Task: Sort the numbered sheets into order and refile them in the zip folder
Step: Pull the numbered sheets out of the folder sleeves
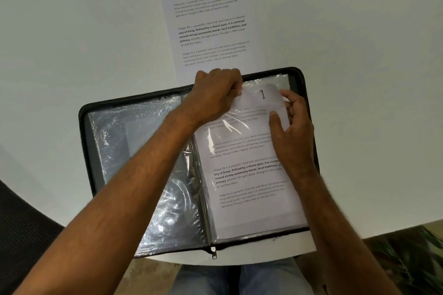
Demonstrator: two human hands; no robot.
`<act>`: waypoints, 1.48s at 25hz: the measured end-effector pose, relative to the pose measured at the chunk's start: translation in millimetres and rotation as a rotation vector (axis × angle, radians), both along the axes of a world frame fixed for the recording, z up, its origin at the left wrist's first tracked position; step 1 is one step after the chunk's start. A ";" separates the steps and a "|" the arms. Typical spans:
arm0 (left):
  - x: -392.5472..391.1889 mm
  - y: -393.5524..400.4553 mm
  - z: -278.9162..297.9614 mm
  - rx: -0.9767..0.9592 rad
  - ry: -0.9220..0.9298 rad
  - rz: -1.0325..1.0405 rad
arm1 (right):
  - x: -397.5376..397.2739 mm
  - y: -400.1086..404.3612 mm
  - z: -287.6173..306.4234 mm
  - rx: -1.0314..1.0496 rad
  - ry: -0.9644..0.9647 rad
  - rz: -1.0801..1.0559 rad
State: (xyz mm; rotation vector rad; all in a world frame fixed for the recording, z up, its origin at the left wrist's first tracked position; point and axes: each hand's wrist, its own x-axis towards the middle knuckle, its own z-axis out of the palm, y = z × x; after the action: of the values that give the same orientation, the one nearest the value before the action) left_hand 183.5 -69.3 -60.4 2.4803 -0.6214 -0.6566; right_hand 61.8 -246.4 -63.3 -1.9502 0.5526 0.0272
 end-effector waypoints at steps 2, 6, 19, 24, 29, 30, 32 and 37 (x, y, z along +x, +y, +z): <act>8.0 1.8 2.3 -0.003 -0.037 0.028 | -1.6 -1.1 -0.1 0.010 0.048 0.013; 27.1 7.4 7.7 -0.017 -0.166 0.087 | -4.0 -2.6 -0.5 0.062 0.115 0.015; 58.1 54.4 20.6 -0.155 0.016 0.545 | -3.9 -2.9 -5.3 0.041 0.179 -0.053; 17.2 73.0 11.8 -0.509 0.411 0.889 | -1.9 -0.2 -2.9 0.051 0.183 -0.067; -6.0 69.6 -5.0 -0.227 0.179 0.759 | -1.4 2.4 -0.7 0.050 0.179 -0.070; -4.9 67.6 -4.7 -0.215 0.145 0.764 | -1.5 2.6 -0.8 0.057 0.179 -0.071; 2.1 66.0 -3.2 -0.270 0.140 0.817 | -2.0 2.6 -0.5 0.084 0.174 -0.074; 40.2 70.6 -1.9 -0.468 0.101 0.980 | -3.0 3.0 0.2 0.094 0.165 -0.075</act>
State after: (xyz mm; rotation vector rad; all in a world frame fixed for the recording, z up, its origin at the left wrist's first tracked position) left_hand 223.7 1.3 -62.3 1.9452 0.4467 -0.1977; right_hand 58.7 -243.3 -63.1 -1.8440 0.7206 0.1649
